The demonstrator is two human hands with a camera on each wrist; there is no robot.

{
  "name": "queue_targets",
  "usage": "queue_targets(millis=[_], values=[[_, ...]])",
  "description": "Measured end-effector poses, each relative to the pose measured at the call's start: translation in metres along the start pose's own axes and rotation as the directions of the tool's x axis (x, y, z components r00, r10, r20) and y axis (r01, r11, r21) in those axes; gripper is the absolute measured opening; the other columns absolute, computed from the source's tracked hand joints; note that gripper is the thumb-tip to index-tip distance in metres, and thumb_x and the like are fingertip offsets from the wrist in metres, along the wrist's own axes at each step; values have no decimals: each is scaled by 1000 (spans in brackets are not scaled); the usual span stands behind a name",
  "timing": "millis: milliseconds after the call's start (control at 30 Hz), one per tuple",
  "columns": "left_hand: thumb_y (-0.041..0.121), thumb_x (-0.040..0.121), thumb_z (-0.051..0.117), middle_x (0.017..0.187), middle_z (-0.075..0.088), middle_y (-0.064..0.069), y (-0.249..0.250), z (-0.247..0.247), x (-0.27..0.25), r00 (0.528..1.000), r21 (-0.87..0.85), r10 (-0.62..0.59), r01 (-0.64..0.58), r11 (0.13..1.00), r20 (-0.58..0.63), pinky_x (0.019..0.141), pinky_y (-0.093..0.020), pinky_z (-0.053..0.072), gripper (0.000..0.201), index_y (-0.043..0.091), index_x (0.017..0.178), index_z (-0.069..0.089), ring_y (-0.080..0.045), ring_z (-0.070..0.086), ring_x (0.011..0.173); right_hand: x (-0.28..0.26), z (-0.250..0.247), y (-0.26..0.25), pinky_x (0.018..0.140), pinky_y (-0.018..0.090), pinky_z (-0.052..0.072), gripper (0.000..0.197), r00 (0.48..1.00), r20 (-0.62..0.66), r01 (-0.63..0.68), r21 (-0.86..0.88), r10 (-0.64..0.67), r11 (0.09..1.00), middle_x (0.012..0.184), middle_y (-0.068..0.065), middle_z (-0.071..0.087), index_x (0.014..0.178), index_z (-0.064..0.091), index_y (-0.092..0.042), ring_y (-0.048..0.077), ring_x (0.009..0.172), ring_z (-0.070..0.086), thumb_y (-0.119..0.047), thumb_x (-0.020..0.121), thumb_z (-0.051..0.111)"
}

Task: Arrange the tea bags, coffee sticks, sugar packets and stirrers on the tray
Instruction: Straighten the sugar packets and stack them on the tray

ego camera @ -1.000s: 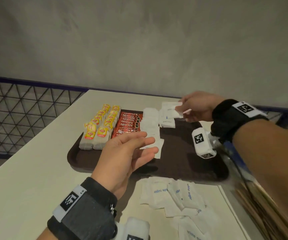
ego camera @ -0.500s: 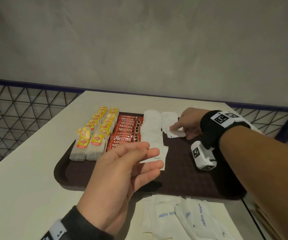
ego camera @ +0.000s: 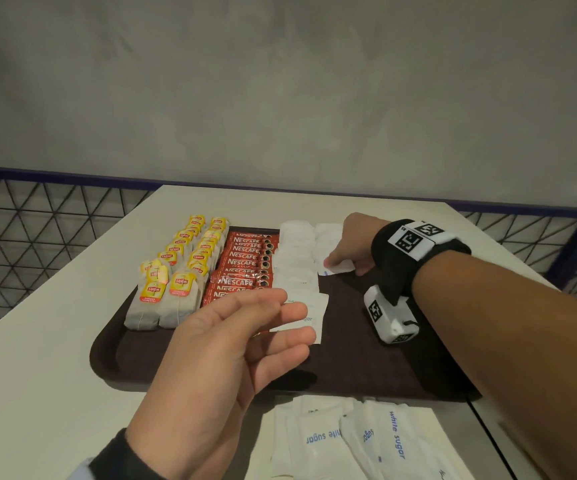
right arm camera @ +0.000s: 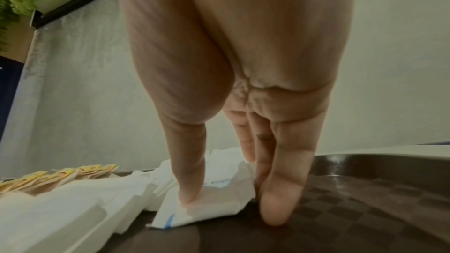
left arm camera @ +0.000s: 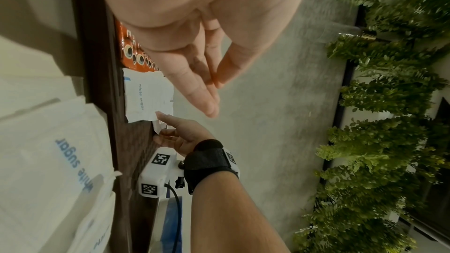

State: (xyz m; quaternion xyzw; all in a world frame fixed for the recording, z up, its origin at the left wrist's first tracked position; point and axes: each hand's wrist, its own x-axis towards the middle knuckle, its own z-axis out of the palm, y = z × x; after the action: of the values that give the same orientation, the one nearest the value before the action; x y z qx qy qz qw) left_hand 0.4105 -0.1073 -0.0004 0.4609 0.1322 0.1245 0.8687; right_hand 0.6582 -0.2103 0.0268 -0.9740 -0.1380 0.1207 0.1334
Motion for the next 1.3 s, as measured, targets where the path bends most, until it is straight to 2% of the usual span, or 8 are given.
queue_targets(millis=[167,267,333,433,600,900,1033,1300], values=[[9,82,66,90,78,-20,0,1,0,1000,12,11,-11,1000,-9,50,-27,60,19,2,99,73,-24,74,61,-1,2,-5,59,29,48,37,999,-38,24,-149,-30,988,70,4,56,79,50,-10,18,57,52,-34,87,78],[11,74,68,89,77,-21,-1,2,1,1000,10,12,-12,1000,-9,50,-28,60,27,1,99,72,-24,74,60,-2,1,-6,50,25,39,34,998,-36,47,-221,-56,974,80,5,58,104,56,-8,21,64,54,-34,91,73],[14,66,68,88,77,-21,0,3,0,1000,14,11,-11,1000,-15,50,-28,60,35,0,98,72,-24,73,59,-2,0,-5,49,25,38,36,997,-30,61,-243,-70,968,85,5,59,112,59,-6,22,69,56,-35,94,69],[14,67,68,88,77,-21,0,3,0,1000,15,14,-14,1000,-20,49,-28,60,34,0,98,72,-25,73,59,0,-1,-2,53,25,43,32,999,-22,41,-226,-47,973,71,4,54,83,55,-8,17,58,50,-34,95,69],[9,81,67,88,77,-20,-2,1,0,1000,24,9,-8,1000,-29,50,-28,60,20,0,99,72,-25,74,60,2,1,2,87,42,61,28,999,28,25,-102,-22,995,77,13,68,86,60,-4,29,67,66,-27,92,73],[13,70,68,88,77,-21,-2,1,1,999,34,5,-4,999,-38,50,-27,60,30,1,98,72,-24,73,60,10,2,5,84,52,62,30,997,68,33,-6,-32,999,76,18,69,77,62,-2,33,65,66,-26,87,78],[6,90,63,88,77,-19,-2,0,0,999,36,7,-6,999,-36,51,-26,59,14,1,100,71,-23,74,61,9,1,7,83,47,62,29,996,84,45,-18,-44,999,76,17,70,80,66,0,31,65,65,-26,88,77],[11,96,62,90,78,-10,6,0,-6,999,155,47,-44,987,-17,55,-25,60,13,7,105,71,-19,73,65,-59,-25,-1,65,33,61,36,975,59,218,-66,-214,974,80,10,75,99,66,-5,21,58,66,-40,92,72]])
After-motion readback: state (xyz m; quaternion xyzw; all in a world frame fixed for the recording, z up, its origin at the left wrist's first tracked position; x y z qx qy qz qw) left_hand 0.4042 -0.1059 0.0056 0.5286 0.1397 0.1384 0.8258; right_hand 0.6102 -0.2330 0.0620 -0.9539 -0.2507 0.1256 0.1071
